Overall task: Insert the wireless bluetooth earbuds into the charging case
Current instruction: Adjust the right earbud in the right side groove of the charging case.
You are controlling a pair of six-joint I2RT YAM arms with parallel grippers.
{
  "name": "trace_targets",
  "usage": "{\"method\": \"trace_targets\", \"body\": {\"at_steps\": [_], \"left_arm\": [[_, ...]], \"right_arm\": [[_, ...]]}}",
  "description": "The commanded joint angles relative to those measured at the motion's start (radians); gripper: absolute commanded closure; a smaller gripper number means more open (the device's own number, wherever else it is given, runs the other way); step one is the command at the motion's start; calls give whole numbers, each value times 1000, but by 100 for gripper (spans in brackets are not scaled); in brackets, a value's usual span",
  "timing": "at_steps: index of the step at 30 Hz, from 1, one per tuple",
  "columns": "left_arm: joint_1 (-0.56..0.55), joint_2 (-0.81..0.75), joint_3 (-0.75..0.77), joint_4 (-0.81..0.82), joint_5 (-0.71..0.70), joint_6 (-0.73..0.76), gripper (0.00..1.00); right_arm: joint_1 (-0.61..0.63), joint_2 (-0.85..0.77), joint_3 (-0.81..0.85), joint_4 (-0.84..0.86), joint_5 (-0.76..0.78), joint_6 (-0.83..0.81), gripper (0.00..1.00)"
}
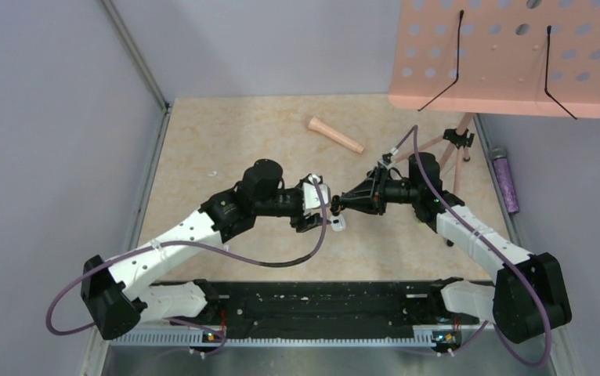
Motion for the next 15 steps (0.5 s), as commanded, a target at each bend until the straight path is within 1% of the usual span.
{"method": "trace_targets", "body": {"at_steps": [1,5,15], "left_arm": [[-5,18,18,87,-5,-20,40],[-5,52,30,88,-7,-29,46],[-5,78,32,118,-22,-36,50]], "right_arm": [[1,-34,8,23,-4,10,100],[0,-34,10,28,-10,9,100],[0,-39,7,31,-16,5,100]]}}
